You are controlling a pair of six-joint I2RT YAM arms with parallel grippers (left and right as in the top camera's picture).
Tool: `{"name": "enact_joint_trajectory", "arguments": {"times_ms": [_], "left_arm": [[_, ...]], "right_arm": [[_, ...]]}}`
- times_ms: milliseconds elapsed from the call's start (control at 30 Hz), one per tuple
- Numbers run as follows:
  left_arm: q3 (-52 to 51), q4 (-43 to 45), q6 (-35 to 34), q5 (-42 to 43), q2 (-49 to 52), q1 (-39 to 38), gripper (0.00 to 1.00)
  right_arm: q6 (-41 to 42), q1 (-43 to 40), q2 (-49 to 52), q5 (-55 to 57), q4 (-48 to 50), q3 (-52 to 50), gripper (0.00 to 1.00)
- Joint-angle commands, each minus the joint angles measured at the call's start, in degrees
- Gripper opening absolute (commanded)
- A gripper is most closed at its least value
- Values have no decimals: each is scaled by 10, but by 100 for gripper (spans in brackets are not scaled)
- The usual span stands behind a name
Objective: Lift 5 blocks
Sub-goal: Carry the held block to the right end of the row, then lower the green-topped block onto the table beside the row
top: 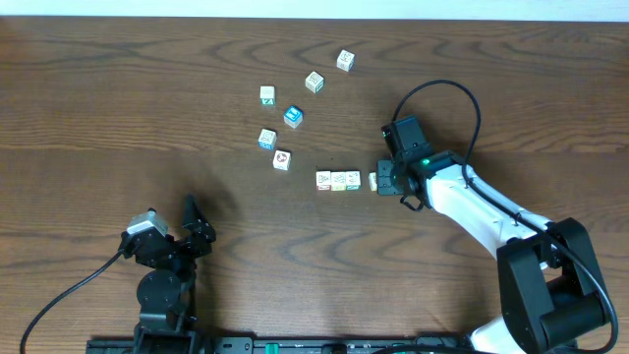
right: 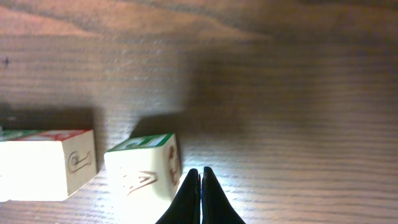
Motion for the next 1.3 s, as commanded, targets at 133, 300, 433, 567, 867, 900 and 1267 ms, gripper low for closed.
{"name": "enact_joint_trajectory", "arguments": {"times_ms": [133,300,433,567,867,900,1267], "left_arm": [[-11,-19,-1,-12,1,3,76],[-11,-19,-1,-12,1,3,77],[-11,-19,-1,-12,1,3,76],[-11,-19,-1,-12,1,3,77],[-11,-19,-1,-12,1,3,77],[-11,-19,-1,-12,1,3,77],[-11,-19,-1,-12,1,3,76]], "right_arm": [[17,9,4,-8,4,-16,1],[18,10,4,-22,6,-16,1],[18,14,4,-27,12,-16,1],[17,21,4,-31,17,-16,1],[17,25,4,-19,23,-16,1],[17,24,4,-16,23,-16,1],[6,23,4,-28,51,-16,1]]}}
